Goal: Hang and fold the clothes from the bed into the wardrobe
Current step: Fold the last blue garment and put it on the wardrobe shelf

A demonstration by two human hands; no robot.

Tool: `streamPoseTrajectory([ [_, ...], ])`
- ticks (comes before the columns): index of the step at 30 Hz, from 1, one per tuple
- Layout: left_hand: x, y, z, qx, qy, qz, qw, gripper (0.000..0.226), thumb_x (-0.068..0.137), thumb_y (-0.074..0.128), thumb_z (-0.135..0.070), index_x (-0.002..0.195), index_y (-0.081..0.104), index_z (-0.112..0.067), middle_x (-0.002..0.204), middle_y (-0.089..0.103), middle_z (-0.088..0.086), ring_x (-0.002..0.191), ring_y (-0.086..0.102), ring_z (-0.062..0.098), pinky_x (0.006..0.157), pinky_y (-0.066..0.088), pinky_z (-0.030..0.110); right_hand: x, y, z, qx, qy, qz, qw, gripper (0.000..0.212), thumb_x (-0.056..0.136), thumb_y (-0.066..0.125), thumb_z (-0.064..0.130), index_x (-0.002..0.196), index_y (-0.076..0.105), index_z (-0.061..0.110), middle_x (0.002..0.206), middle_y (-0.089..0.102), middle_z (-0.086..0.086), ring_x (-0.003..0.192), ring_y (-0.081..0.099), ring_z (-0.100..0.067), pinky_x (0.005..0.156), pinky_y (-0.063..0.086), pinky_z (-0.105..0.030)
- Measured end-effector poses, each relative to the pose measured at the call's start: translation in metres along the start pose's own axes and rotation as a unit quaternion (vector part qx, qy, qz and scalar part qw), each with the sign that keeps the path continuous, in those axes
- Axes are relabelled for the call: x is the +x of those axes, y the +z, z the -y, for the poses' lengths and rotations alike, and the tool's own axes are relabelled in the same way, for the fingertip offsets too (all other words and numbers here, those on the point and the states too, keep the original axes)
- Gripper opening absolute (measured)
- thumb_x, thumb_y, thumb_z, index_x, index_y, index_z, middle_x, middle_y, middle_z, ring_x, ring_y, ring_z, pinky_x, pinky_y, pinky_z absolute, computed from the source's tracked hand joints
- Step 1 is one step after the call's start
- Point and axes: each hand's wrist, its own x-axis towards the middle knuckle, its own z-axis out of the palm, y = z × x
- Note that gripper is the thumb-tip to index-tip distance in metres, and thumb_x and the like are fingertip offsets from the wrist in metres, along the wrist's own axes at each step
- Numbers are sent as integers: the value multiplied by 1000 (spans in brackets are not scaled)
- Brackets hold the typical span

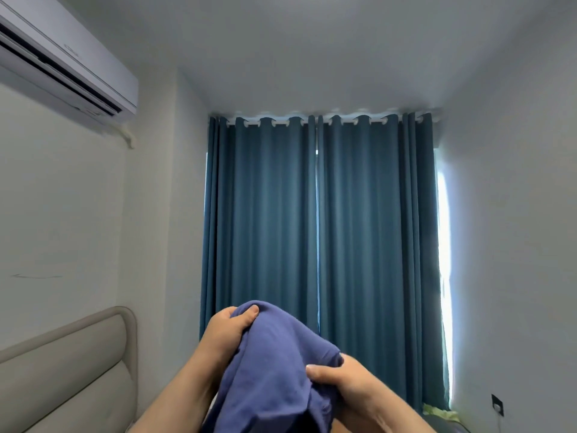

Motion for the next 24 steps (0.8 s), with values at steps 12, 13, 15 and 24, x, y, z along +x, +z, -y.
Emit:
streamPoseTrajectory([
  [12, -26, -14, 22, 170, 84, -160, 969, 19, 86, 68, -22, 83, 60, -5, 78, 67, 8, 65, 57, 15, 54, 42, 25, 17, 18, -27, -82, -19, -56, 995, 27, 75, 69, -9, 103, 70, -6, 97, 70, -29, 93, 70, -39, 81, 56, -45],
  [13, -27, -17, 23, 210, 81, -170, 959, 21, 87, 66, -27, 82, 59, -9, 77, 66, 4, 66, 57, 15, 55, 42, 27, 22, 20, -31, -114, -22, -82, 990, 28, 71, 66, -8, 98, 71, -4, 92, 71, -29, 89, 70, -39, 79, 55, -46],
  [15, -29, -22, 28, 326, 77, -182, 924, 26, 88, 59, -41, 81, 53, -17, 76, 63, -4, 71, 59, 16, 59, 43, 30, 31, 25, -37, -215, -45, -145, 965, 31, 60, 60, 7, 88, 72, 2, 79, 73, -20, 78, 71, -31, 72, 57, -45],
  [24, -51, -20, 21, 203, 52, -76, 975, 41, 92, 60, -40, 66, 58, -8, 60, 61, -3, 52, 55, 9, 55, 42, 24, 49, 61, -60, -137, -111, 41, 983, 61, 79, 63, 54, 128, 59, 18, 125, 67, -3, 121, 59, -16, 107, 42, -41],
])
